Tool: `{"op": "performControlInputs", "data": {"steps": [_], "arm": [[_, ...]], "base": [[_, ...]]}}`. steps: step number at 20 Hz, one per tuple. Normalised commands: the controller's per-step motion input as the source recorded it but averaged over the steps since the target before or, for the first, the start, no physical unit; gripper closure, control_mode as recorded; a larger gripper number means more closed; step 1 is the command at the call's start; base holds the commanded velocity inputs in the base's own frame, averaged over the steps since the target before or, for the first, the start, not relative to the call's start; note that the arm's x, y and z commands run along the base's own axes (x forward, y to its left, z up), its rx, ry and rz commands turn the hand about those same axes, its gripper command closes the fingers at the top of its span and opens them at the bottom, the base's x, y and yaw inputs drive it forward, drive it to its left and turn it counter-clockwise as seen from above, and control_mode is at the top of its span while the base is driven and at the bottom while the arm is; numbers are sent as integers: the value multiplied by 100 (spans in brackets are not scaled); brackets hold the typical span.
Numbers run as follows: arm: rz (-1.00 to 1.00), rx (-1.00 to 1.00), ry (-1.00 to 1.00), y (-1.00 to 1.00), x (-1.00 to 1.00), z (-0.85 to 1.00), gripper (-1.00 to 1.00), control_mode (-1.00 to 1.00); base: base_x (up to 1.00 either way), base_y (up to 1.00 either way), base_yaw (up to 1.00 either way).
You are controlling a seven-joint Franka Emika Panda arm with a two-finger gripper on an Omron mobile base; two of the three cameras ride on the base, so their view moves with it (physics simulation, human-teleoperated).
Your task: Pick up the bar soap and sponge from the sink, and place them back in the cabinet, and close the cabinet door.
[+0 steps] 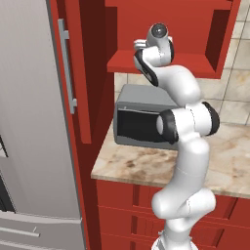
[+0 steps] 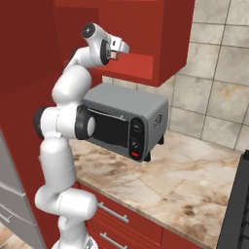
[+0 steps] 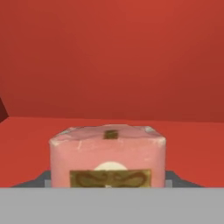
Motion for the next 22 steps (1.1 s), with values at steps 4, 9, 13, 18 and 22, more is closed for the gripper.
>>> {"op": "performControlInputs", "data": {"steps": [4,9,13,18,22], "arm": [[0,0,0,0,12,0,100,-100],[0,0,0,0,0,0,-100,-100],[0,0,0,0,0,0,-100,-100],[0,0,0,0,0,0,-100,-100],[0,0,-6,0,-12,0,-100,-100]], "base": [[0,0,0],[0,0,0],[0,0,0],[0,0,0],[0,0,0]]}}
